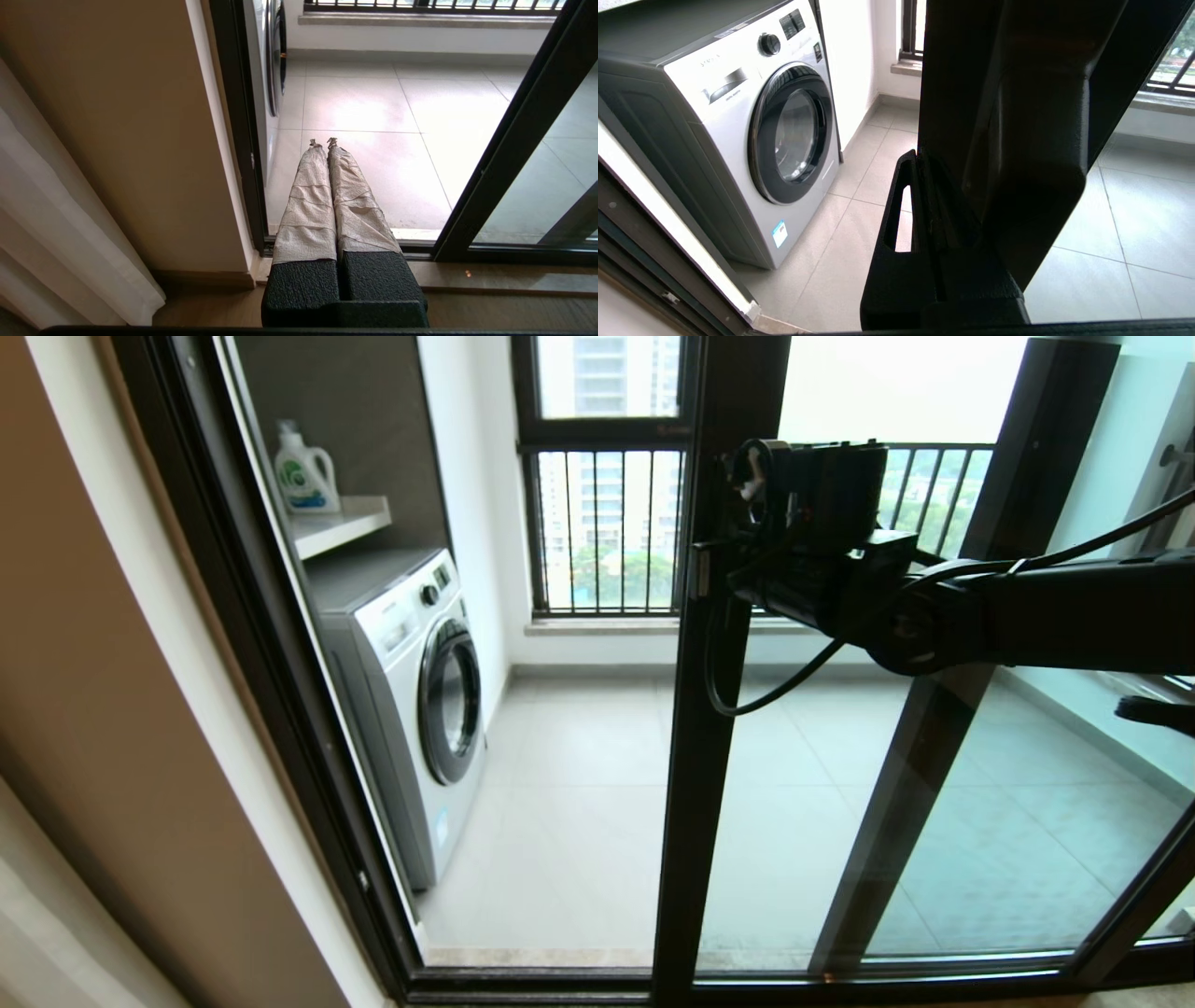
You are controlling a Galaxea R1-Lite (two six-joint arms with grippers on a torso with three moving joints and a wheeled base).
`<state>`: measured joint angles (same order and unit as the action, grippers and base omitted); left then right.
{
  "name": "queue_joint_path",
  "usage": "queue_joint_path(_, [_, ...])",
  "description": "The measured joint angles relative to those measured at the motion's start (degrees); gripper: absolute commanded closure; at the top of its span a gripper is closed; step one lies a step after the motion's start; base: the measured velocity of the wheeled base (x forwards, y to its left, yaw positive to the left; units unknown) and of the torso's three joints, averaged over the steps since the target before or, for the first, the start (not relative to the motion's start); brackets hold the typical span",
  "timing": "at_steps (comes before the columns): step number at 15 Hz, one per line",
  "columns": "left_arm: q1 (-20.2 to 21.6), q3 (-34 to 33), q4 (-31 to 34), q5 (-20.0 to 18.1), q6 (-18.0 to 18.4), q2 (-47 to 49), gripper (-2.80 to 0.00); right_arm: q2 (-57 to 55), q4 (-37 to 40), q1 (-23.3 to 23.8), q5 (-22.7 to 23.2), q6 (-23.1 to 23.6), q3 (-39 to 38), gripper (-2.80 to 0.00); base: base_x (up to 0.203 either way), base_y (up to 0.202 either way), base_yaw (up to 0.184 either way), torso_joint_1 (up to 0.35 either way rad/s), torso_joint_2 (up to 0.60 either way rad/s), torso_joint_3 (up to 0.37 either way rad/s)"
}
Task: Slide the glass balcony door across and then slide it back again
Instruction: Open the slid door
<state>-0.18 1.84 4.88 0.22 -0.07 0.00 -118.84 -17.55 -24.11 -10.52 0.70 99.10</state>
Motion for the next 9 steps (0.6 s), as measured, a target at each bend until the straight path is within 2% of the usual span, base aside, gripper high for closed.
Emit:
queue_joint_path(4, [0.0,0.0,0.0,0.0,0.0,0.0,0.0,1.51,-3.39,2.71,0.53,0.15,-4.02,0.0,0.0,0.0,0.0,0.0,0.0,0.0])
queue_joint_path(9, [0.0,0.0,-0.02,0.01,0.0,0.0,0.0,2.59,-3.41,7.88,2.76,0.15,-5.34,0.0,0.0,0.0,0.0,0.0,0.0,0.0])
